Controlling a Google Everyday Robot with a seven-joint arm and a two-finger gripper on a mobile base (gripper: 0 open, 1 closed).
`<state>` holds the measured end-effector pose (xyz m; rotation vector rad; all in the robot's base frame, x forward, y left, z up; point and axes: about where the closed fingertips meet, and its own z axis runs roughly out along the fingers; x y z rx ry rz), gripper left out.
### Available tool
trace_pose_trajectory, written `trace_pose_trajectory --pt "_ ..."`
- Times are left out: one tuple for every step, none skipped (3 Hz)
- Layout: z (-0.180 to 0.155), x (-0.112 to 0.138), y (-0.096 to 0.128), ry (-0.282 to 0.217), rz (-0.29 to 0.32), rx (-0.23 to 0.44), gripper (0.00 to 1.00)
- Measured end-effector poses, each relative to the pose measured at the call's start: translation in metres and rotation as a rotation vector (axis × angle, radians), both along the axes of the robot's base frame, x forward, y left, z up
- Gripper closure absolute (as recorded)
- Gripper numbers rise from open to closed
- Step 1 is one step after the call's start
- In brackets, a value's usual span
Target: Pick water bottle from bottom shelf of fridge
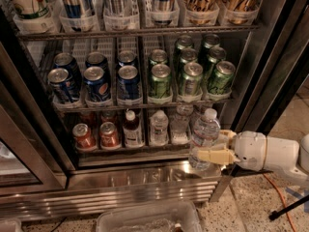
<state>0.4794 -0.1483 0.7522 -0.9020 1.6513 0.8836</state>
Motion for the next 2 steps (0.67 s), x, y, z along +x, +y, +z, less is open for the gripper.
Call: trace_pose_trajectory --pt "0.0138 -0.0131 0.0052 0.074 0.072 0.057 1.0" --pt "0.0151 -0.0174 0.0077 0.084 0.09 0.065 1.0"
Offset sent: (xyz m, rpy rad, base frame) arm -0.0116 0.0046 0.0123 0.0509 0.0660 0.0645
